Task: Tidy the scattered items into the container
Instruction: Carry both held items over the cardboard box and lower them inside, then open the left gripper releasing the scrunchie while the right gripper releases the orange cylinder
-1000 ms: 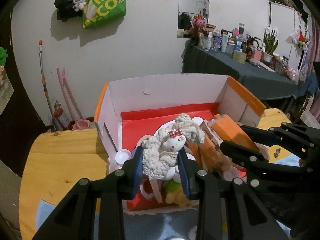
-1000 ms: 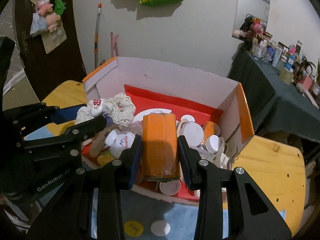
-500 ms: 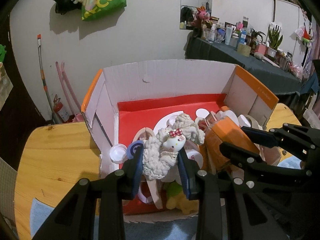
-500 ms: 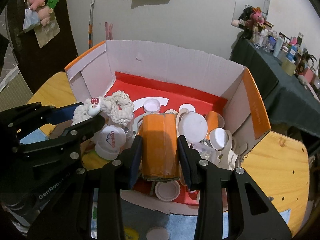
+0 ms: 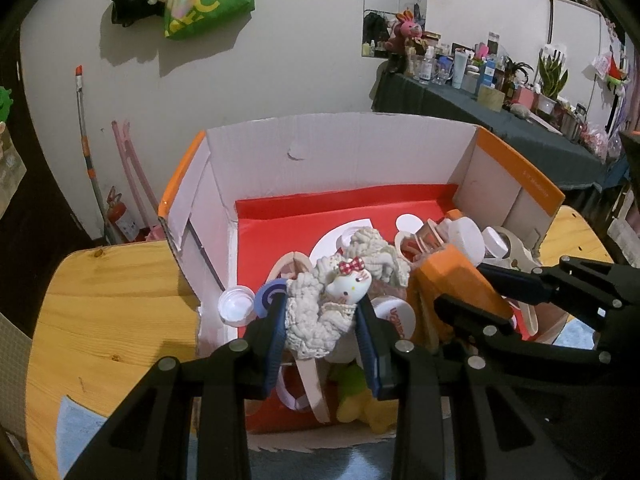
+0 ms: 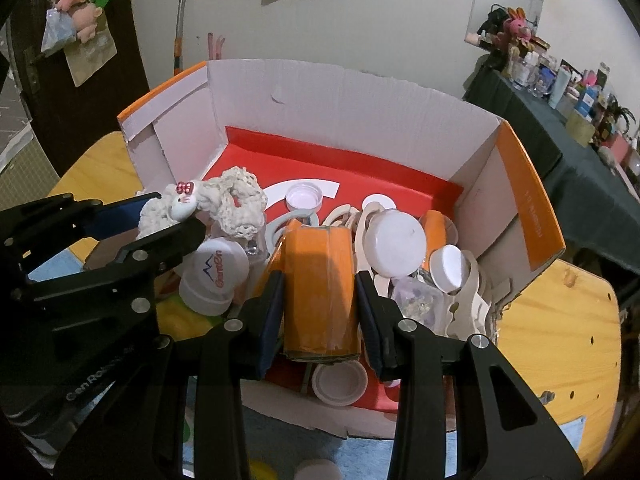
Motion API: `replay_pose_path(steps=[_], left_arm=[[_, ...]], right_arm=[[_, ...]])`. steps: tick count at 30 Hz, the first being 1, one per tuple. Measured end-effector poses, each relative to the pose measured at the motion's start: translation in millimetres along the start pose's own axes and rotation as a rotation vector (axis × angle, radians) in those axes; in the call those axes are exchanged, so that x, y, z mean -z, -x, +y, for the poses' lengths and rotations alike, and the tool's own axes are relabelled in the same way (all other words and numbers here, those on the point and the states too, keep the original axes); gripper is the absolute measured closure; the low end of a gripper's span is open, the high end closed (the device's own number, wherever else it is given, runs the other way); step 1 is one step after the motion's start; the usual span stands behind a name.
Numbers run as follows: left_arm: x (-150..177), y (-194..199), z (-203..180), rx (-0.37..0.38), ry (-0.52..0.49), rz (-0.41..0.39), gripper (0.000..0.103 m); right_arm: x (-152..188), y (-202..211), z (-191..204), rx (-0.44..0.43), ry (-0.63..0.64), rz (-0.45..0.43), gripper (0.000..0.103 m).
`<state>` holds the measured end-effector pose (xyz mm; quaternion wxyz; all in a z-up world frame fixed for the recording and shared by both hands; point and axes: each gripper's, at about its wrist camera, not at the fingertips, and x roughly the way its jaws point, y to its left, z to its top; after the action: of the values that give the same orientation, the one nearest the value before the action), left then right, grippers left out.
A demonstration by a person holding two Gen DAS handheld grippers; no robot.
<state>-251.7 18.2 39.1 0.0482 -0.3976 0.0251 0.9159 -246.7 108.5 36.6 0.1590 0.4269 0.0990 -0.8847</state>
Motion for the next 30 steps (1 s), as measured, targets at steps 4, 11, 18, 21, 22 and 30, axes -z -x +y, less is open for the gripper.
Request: replay_pose_path(steps=[4, 11, 18, 21, 22, 30], left_arm=[[0.3, -0.8, -0.7, 0.005, -0.001, -0.001, 0.067], [1.4, -1.6, -2.1, 0.012, -0.005, -0.002, 0.067], [2.1, -2.1, -3.4, 0.008, -0.008, -0.004, 0.067], [1.9, -2.2, -3.5, 0.007, -0.010, -0.004, 0.067], [1.9, -2.2, -3.5, 0.007, -0.010, -0.003, 0.067], [2.4, -2.1, -3.0, 0.008, -0.008, -0.005, 0.067]], right_arm=[[0.5, -1.4, -0.4, 0.003, -0.001, 0.003, 0.069], [1.9, -4.8, -2.8, 0.002, -0.007, 0.009, 0.069], [2.9, -5.7, -3.6, 0.000, -0.006, 0.012, 0.069], [3.1, -5.8, -3.4, 0.001, -0.006, 0.012, 0.069], [3.1, -5.8, -4.0, -0.001, -0.007, 0.013, 0.069], [3.1, -7.0, -3.5, -0.002, -0.008, 0.016, 0.069]])
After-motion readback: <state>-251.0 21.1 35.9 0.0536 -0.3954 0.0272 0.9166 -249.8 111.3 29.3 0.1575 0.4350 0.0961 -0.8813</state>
